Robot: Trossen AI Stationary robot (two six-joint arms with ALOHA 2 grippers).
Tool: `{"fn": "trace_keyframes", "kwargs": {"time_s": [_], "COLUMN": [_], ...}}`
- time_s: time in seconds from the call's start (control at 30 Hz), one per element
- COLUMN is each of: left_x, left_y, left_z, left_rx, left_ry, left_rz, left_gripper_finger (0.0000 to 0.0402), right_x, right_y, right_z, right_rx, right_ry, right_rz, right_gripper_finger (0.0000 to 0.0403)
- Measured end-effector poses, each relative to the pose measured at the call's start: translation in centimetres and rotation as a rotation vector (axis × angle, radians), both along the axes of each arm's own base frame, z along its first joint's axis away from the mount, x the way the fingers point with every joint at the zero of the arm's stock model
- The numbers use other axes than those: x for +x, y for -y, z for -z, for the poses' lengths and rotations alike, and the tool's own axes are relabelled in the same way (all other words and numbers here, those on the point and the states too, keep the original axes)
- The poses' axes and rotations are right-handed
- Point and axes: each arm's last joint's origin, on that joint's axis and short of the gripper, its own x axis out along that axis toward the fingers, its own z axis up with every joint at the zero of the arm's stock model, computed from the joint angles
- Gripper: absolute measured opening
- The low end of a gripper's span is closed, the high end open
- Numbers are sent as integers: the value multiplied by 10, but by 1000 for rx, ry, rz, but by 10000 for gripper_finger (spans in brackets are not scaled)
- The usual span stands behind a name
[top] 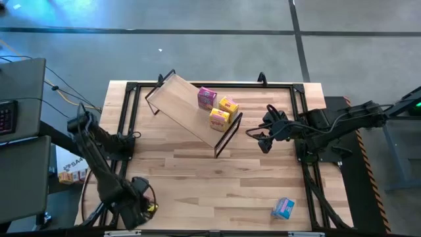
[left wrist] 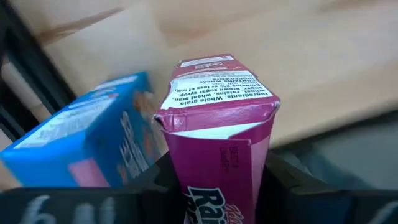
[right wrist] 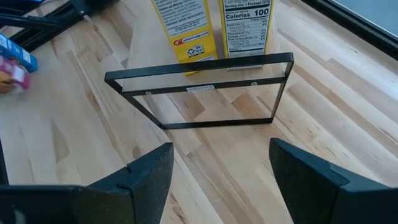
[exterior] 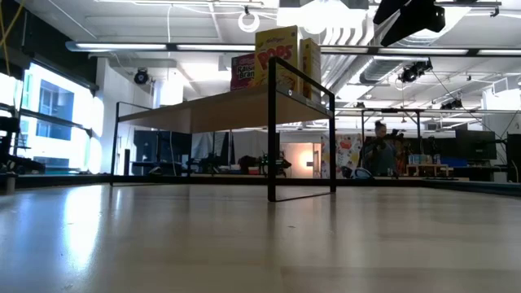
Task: Stack cereal on shelf
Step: Put the purple cereal box on the shelf aligned with the other purple cereal box
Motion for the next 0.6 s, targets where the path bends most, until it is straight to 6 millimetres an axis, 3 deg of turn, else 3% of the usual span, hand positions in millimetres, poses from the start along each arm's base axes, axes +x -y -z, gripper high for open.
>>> {"fn": "trace_keyframes", "kwargs": {"time_s": [0.17, 0.4, 0.5, 0.6], "left_x": [-3, -20, -24, -19], "left_y": [-35, -139, -179, -206], "left_z": [-54, -133, -154, -167], "left_rx": [-46, 129, 250, 378], "left_ry": [201, 482, 541, 590], "left_rz": [50, 58, 68, 141], "left_gripper_finger": [113, 117, 117, 117], "right_x": [0, 0, 0, 0], "right_y": [0, 0, 0, 0], "right_z": [0, 0, 0, 0], "right_rx": [-10, -20, -4, 25], "right_ry": [-5, -8, 1, 13], "right_rz": [-11, -19, 3, 34], "right_gripper_finger": [256, 256, 256, 256]}}
